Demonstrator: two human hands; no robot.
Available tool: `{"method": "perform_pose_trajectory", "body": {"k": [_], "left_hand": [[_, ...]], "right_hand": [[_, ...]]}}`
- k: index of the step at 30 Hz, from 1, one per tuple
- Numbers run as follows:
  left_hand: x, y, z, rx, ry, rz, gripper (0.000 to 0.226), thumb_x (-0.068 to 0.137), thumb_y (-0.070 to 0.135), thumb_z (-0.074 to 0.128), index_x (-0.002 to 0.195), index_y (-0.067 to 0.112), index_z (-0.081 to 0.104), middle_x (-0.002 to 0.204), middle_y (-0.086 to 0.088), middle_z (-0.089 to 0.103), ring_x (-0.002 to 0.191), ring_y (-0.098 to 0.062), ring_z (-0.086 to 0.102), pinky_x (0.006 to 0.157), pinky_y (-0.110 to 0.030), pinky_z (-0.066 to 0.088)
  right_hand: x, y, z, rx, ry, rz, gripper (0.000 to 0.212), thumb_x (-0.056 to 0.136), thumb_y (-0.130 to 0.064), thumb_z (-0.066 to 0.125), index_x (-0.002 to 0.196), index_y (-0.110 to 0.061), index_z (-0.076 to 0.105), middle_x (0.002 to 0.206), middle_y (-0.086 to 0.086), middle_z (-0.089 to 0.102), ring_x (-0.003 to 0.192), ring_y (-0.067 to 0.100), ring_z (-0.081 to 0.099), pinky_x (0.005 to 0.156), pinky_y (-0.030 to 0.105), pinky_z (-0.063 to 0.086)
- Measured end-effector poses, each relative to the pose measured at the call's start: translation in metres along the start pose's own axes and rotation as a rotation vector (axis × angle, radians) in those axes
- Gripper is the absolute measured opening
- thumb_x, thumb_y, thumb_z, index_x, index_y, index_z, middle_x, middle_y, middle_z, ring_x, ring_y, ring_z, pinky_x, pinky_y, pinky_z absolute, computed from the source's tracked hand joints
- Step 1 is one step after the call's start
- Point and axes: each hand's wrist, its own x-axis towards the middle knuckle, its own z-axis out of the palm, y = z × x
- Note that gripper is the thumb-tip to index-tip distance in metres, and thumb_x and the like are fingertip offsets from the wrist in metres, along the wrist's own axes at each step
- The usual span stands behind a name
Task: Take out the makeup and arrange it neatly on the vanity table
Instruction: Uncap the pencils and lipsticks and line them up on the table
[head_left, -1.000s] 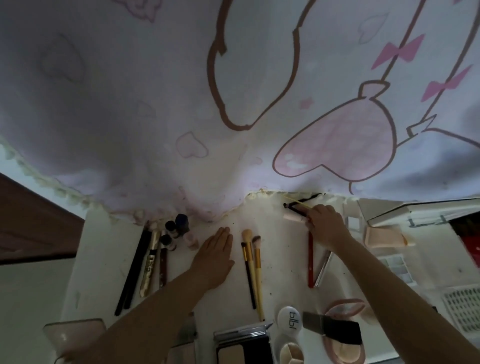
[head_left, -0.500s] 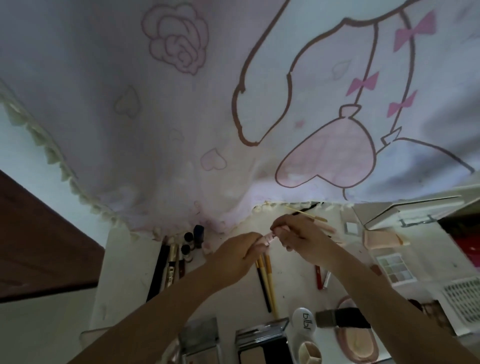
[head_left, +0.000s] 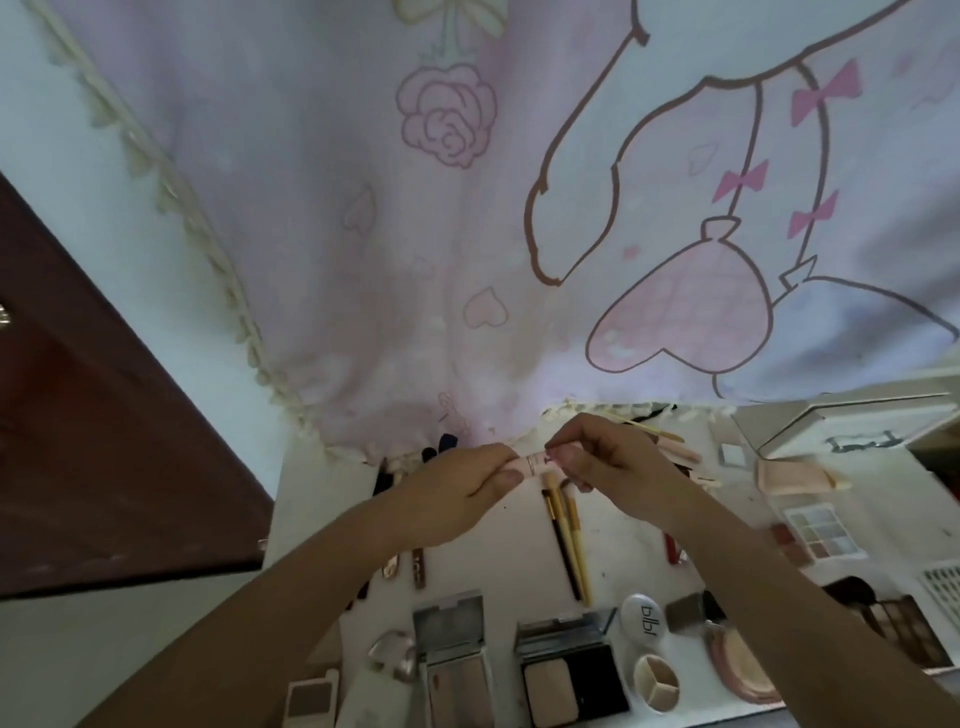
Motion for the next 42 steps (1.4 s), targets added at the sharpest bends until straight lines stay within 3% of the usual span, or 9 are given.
{"method": "perform_pose_trajectory", "body": {"k": [5, 10, 16, 19, 23, 28, 33, 37, 42], "left_hand": [[-0.008, -0.004, -0.010, 0.061, 0.018, -0.001, 0.025, 0.098, 0.024, 0.035, 0.097, 0.009, 0.054, 0.073, 0.008, 0.051, 0.062, 0.001, 0.046, 0.059, -0.012, 0.036], [-0.048, -0.055, -0.026, -0.045, 0.163, -0.240, 0.026, 0.098, 0.018, 0.037, 0.076, 0.024, 0.048, 0.062, 0.011, 0.045, 0.056, 0.003, 0.044, 0.061, -0.014, 0.035], [-0.034, -0.041, -0.009, -0.069, 0.150, -0.135, 0.027, 0.098, 0.019, 0.038, 0.079, 0.034, 0.049, 0.070, 0.020, 0.057, 0.064, 0.007, 0.050, 0.063, -0.008, 0.037], [-0.027, -0.032, -0.004, -0.120, 0.146, -0.059, 0.025, 0.098, 0.012, 0.038, 0.084, 0.021, 0.057, 0.071, 0.035, 0.056, 0.065, 0.012, 0.050, 0.063, -0.002, 0.035], [-0.023, -0.027, 0.002, -0.156, 0.172, -0.055, 0.026, 0.098, 0.017, 0.038, 0.094, 0.003, 0.059, 0.060, 0.017, 0.051, 0.055, 0.006, 0.046, 0.057, -0.006, 0.035], [-0.021, -0.024, 0.009, -0.191, 0.115, -0.083, 0.018, 0.097, 0.021, 0.040, 0.093, 0.030, 0.055, 0.060, 0.011, 0.041, 0.051, 0.000, 0.040, 0.052, -0.011, 0.032], [-0.018, -0.034, 0.021, -0.259, -0.009, -0.322, 0.017, 0.092, 0.012, 0.046, 0.104, 0.012, 0.057, 0.071, 0.004, 0.049, 0.062, -0.010, 0.046, 0.063, -0.026, 0.042], [-0.019, -0.038, 0.033, -0.194, -0.051, -0.332, 0.016, 0.090, 0.019, 0.050, 0.078, 0.028, 0.053, 0.067, 0.008, 0.044, 0.047, 0.002, 0.039, 0.046, -0.009, 0.031], [-0.020, -0.044, 0.046, -0.138, -0.034, -0.330, 0.011, 0.090, 0.025, 0.054, 0.080, 0.026, 0.057, 0.063, 0.010, 0.046, 0.053, -0.004, 0.040, 0.049, -0.015, 0.032]], "right_hand": [[0.009, 0.005, 0.009, 0.022, -0.016, -0.048, 0.022, 0.090, -0.023, 0.050, 0.074, -0.036, 0.059, 0.059, -0.003, 0.051, 0.054, 0.011, 0.048, 0.056, 0.028, 0.044], [-0.002, 0.037, -0.054, 0.247, 0.423, 0.092, 0.024, 0.095, -0.007, 0.042, 0.075, -0.015, 0.053, 0.051, -0.008, 0.050, 0.048, 0.003, 0.044, 0.060, 0.028, 0.039], [0.009, 0.021, -0.012, 0.201, 0.173, 0.071, 0.025, 0.093, -0.004, 0.045, 0.075, -0.017, 0.057, 0.053, -0.008, 0.053, 0.050, 0.003, 0.050, 0.055, 0.014, 0.045], [0.012, 0.015, 0.002, 0.205, 0.104, 0.073, 0.024, 0.092, -0.008, 0.047, 0.075, -0.020, 0.058, 0.051, -0.009, 0.054, 0.051, 0.006, 0.050, 0.058, 0.018, 0.045], [0.013, 0.014, 0.012, 0.232, 0.028, 0.101, 0.021, 0.092, -0.010, 0.048, 0.076, -0.020, 0.058, 0.052, -0.008, 0.054, 0.054, 0.014, 0.050, 0.061, 0.028, 0.043], [0.014, 0.014, 0.031, 0.171, -0.053, 0.144, 0.021, 0.093, -0.011, 0.048, 0.078, -0.023, 0.057, 0.057, -0.010, 0.056, 0.052, 0.002, 0.052, 0.057, 0.013, 0.043], [0.011, 0.021, 0.045, 0.160, -0.218, 0.293, 0.013, 0.092, -0.008, 0.049, 0.102, -0.016, 0.052, 0.075, 0.000, 0.059, 0.062, 0.011, 0.055, 0.064, 0.021, 0.048], [0.004, 0.029, 0.049, 0.131, -0.309, 0.363, 0.028, 0.092, 0.004, 0.040, 0.118, -0.006, 0.041, 0.094, 0.010, 0.059, 0.068, 0.013, 0.059, 0.065, 0.022, 0.054], [-0.001, 0.045, 0.050, 0.324, -0.319, 0.441, 0.030, 0.090, 0.008, 0.043, 0.112, -0.013, 0.042, 0.093, 0.014, 0.060, 0.075, 0.021, 0.064, 0.072, 0.026, 0.057]]}}
